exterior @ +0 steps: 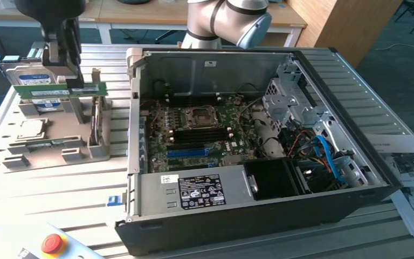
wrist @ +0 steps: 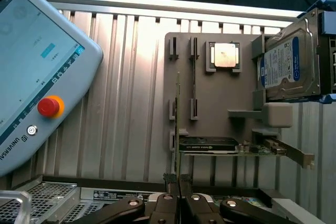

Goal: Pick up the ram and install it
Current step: 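Pick up the ram and move it above insertion slot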

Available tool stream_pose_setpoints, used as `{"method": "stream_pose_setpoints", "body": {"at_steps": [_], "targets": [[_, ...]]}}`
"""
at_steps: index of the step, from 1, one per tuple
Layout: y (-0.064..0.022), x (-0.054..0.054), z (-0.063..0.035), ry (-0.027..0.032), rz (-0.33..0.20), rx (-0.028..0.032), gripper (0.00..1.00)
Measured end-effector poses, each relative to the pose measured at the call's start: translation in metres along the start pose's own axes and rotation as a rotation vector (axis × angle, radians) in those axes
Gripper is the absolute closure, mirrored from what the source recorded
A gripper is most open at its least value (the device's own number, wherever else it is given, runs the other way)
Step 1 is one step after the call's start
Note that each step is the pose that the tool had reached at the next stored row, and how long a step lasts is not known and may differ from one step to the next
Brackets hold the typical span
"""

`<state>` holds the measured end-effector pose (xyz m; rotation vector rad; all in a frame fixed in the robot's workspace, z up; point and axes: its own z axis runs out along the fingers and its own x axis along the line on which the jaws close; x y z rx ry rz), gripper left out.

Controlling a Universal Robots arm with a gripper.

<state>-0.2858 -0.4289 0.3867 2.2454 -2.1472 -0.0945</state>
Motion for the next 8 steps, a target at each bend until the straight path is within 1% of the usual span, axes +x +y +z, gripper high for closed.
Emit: {"method": "stream_pose_setpoints", "body": {"at_steps": [8], "targets": [[-0.0210,0.002,-0.0014,-0.0003,0.000,-0.0064,0.88]]}}
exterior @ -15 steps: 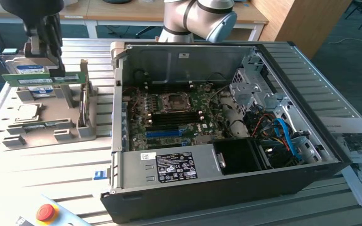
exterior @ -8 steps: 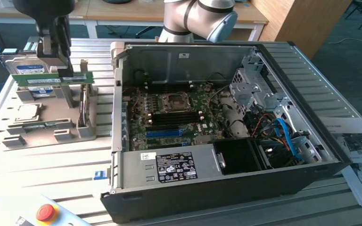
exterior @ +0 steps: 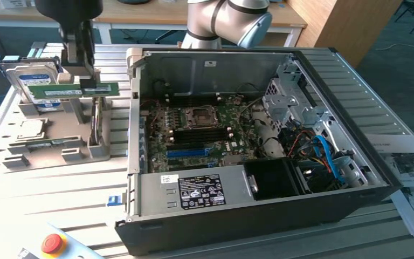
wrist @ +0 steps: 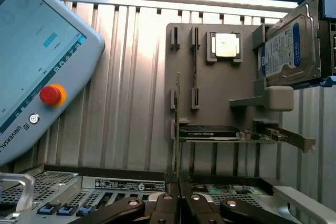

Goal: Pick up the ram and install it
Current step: 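Pick up the ram and move it above insertion slot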

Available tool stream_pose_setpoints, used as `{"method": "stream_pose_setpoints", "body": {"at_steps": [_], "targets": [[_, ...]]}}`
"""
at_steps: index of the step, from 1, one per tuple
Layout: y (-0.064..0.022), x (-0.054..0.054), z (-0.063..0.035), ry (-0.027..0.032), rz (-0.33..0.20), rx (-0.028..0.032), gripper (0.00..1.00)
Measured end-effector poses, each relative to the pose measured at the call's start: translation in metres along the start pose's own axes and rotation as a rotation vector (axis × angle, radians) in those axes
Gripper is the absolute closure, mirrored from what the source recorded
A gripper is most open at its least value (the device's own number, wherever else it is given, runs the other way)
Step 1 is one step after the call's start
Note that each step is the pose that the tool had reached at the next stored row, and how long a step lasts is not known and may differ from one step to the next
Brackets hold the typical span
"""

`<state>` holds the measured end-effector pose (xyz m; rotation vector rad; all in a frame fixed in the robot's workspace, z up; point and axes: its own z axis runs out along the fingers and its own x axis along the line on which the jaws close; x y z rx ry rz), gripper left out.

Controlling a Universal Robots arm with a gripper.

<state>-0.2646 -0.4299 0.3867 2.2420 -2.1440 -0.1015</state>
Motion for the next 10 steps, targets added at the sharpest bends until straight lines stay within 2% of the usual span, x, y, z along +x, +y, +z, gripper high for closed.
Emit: {"method": "stream_pose_setpoints", "body": {"at_steps": [10], "targets": [[-0.0279,0.003,-0.0021,-0.0004,0.000,-0.0078,0.88]]}}
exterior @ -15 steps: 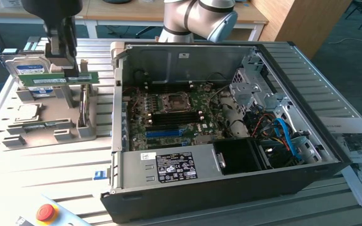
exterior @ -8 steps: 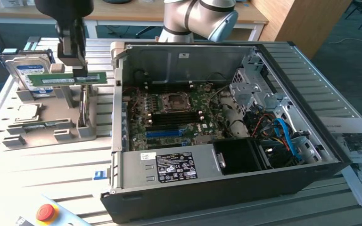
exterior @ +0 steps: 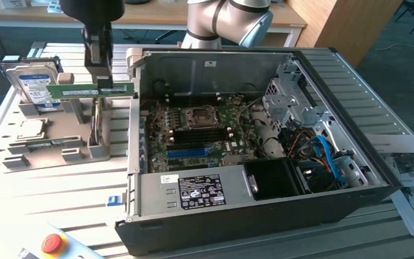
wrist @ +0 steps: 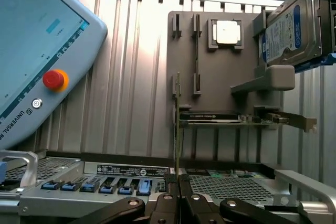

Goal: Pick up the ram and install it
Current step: 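Pick up the ram and move it above insertion slot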

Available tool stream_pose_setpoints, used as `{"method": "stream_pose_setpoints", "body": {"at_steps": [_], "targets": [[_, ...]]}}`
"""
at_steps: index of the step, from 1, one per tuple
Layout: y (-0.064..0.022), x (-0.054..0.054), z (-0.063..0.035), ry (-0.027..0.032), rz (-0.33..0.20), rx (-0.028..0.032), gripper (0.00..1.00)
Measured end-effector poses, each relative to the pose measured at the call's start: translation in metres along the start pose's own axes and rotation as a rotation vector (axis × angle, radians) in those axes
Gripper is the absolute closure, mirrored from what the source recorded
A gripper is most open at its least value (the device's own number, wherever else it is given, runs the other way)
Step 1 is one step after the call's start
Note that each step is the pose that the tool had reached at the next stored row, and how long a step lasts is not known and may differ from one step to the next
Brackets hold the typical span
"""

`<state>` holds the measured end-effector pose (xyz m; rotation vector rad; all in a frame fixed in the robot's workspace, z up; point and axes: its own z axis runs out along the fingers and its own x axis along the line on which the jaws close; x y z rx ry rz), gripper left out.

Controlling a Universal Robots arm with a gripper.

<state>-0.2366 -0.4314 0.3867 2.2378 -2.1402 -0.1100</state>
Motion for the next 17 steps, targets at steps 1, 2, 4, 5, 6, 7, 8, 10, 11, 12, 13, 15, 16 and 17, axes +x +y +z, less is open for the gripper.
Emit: {"method": "stream_pose_setpoints", "body": {"at_steps": [1,2,4,5,6,7,8,10,11,12,13,15,16,17], "targets": [[-0.0029,0.000,-0.0003,0.0000,0.000,-0.0008,0.88],[-0.0059,0.000,-0.0005,-0.0001,0.000,-0.0016,0.88],[-0.0121,0.001,-0.0009,-0.0002,0.000,-0.0033,0.88],[-0.0155,0.001,-0.0012,-0.0002,0.000,-0.0042,0.88],[-0.0187,0.002,-0.0015,-0.0003,0.000,-0.0051,0.88],[-0.0219,0.002,-0.0017,-0.0004,0.000,-0.0059,0.88],[-0.0251,0.002,-0.0021,-0.0003,0.000,-0.0069,0.88],[-0.0333,0.003,-0.0027,-0.0004,0.000,-0.0092,0.88],[-0.0362,0.003,-0.0030,-0.0004,0.000,-0.0100,0.88],[-0.0393,0.004,-0.0032,-0.0004,0.000,-0.0108,0.88],[-0.0424,0.004,-0.0034,-0.0006,0.000,-0.0116,0.88],[-0.0489,0.004,-0.0040,-0.0006,0.000,-0.0133,0.88],[-0.0526,0.005,-0.0043,-0.0007,0.000,-0.0142,0.88],[-0.0560,0.005,-0.0046,-0.0008,0.000,-0.0151,0.88]]}}
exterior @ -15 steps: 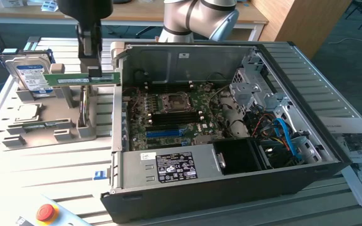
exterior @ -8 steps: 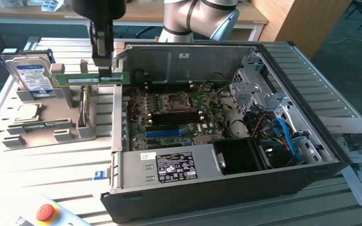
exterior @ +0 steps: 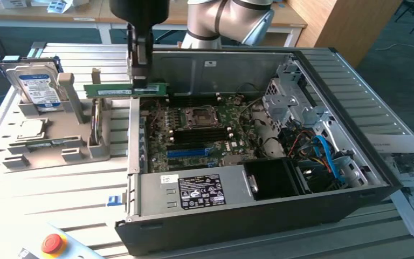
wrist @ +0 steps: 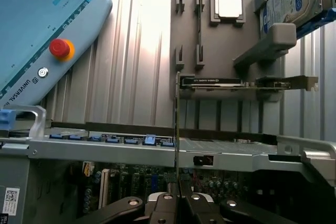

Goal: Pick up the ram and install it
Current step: 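Pick up the ram and move it above insertion slot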

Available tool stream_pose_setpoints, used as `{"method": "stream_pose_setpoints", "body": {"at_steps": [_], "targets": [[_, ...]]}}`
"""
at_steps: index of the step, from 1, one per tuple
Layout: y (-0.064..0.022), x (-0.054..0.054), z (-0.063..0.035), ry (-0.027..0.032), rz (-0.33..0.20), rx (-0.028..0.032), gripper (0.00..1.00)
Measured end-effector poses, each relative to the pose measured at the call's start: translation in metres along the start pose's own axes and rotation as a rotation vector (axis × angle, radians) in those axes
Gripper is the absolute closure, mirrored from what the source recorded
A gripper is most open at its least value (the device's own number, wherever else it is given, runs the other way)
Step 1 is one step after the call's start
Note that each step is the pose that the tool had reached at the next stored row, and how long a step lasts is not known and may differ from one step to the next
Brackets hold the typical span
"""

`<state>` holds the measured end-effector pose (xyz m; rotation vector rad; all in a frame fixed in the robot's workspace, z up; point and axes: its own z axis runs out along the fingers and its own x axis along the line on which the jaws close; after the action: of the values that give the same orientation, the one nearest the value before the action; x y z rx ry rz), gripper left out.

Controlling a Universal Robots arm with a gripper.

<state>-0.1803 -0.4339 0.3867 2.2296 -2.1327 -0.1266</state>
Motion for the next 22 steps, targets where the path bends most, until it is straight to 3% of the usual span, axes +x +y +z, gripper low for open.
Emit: {"method": "stream_pose_setpoints", "body": {"at_steps": [22], "targets": [[-0.0759,0.006,-0.0074,-0.0009,0.000,-0.0203,0.88]]}}
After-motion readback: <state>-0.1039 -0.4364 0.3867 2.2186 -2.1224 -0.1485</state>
